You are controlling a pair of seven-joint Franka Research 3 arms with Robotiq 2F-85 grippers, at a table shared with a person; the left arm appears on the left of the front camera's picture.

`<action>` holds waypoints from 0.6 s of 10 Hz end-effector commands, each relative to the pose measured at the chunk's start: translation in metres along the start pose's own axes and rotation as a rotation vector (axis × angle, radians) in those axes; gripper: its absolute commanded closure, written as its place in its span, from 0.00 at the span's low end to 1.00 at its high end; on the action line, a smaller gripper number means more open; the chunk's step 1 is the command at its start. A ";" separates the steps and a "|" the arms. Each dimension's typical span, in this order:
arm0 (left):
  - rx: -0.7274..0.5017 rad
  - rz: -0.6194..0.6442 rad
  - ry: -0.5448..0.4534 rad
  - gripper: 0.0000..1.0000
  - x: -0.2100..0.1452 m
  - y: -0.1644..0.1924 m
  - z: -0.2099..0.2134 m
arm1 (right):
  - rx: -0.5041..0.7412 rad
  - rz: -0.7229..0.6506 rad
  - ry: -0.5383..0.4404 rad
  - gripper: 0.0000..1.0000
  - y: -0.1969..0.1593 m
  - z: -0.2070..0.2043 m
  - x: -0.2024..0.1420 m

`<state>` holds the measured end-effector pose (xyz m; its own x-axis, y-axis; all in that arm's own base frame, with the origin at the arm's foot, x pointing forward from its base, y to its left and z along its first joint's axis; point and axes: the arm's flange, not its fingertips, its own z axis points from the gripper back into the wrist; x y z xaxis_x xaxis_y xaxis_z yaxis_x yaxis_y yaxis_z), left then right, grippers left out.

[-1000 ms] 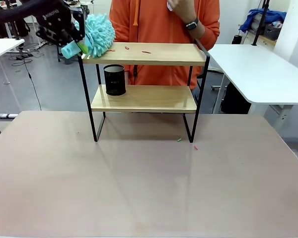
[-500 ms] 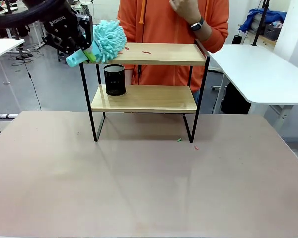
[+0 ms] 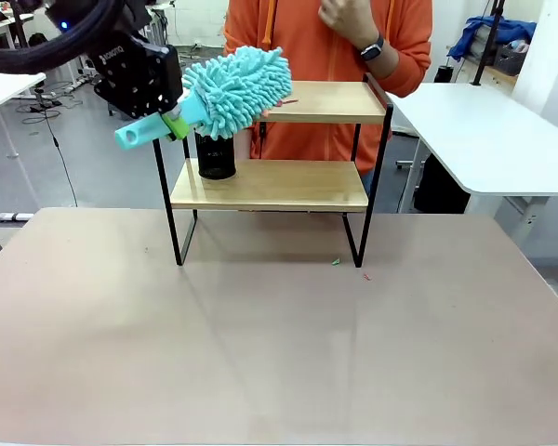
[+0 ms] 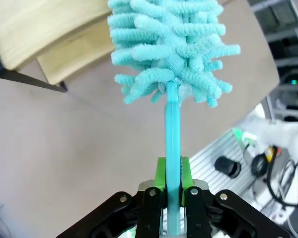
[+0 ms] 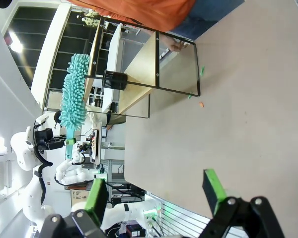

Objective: Clean the shelf.
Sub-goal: Clean the remaining tier of the Shelf with the Duster once objects are removed.

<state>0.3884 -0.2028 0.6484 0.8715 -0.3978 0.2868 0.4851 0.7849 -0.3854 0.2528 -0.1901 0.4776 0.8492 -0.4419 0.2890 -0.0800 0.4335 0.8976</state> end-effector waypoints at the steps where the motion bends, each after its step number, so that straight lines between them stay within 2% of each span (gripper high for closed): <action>1: -0.102 -0.125 0.094 0.88 -0.005 0.000 0.011 | 0.018 0.024 -0.013 0.00 0.001 0.000 0.002; 3: -0.239 -0.303 0.260 0.88 -0.023 -0.003 0.020 | 0.018 0.024 -0.013 0.00 0.001 0.000 0.002; 4: -0.289 -0.443 0.357 0.88 -0.039 -0.005 0.026 | 0.018 0.024 -0.013 0.00 0.001 0.000 0.002; 6: -0.283 -0.445 0.342 0.88 -0.047 -0.003 0.033 | 0.018 0.024 -0.013 0.00 0.001 0.000 0.002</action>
<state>0.3358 -0.1808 0.6583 0.5382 -0.8222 0.1851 0.7524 0.3698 -0.5451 0.2528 -0.1902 0.4776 0.8492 -0.4419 0.2891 -0.0800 0.4335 0.8976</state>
